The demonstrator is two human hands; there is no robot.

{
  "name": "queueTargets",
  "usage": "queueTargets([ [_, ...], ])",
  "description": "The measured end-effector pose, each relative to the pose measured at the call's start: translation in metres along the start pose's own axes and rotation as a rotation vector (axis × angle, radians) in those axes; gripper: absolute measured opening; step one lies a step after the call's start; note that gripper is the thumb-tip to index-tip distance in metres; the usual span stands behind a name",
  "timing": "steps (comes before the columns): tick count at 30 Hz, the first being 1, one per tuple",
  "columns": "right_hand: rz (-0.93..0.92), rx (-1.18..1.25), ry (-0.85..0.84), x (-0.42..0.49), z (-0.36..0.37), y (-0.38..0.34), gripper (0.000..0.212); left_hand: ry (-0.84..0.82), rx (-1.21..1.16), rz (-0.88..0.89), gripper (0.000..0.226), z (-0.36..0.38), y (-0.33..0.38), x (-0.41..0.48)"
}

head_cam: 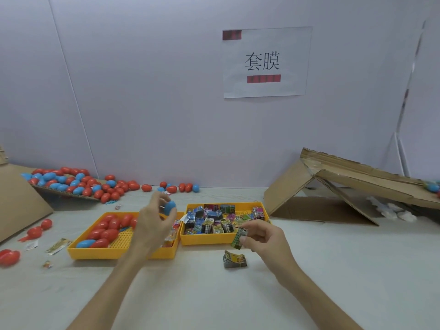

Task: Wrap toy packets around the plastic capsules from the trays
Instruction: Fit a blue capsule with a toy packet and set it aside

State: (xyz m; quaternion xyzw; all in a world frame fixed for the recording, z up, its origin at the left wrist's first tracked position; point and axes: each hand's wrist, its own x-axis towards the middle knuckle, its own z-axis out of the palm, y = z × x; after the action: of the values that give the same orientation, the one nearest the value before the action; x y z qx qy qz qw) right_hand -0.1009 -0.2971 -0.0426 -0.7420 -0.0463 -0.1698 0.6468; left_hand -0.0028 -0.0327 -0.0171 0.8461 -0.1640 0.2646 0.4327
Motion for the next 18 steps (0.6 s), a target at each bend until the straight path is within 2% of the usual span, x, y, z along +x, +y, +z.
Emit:
queueTargets([
  [3, -0.002, -0.006, 0.001, 0.001, -0.001, -0.001, 0.024, -0.192, -0.296, -0.029, 0.017, 0.027, 0.039, -0.022],
  [6, -0.003, 0.007, 0.014, 0.0, -0.003, -0.001, 0.026, -0.352, -0.415, -0.072, 0.025, 0.052, 0.063, -0.045],
  [9, -0.003, 0.027, 0.001, 0.0, -0.003, -0.001, 0.027, -0.38, -0.513, -0.098, 0.022, 0.065, 0.072, -0.065],
  [12, 0.0, 0.023, -0.03, -0.001, 0.0, -0.003, 0.027, -0.365, -0.492, -0.109, 0.03, 0.066, 0.067, -0.073],
  [16, 0.002, 0.011, -0.061, -0.004, 0.001, -0.006, 0.031, -0.394, -0.476, -0.113, 0.004, 0.065, 0.063, -0.07],
  [18, 0.014, 0.02, -0.052, -0.003, 0.001, -0.007, 0.034, -0.389, -0.482, -0.103, 0.018, 0.066, 0.063, -0.069],
])
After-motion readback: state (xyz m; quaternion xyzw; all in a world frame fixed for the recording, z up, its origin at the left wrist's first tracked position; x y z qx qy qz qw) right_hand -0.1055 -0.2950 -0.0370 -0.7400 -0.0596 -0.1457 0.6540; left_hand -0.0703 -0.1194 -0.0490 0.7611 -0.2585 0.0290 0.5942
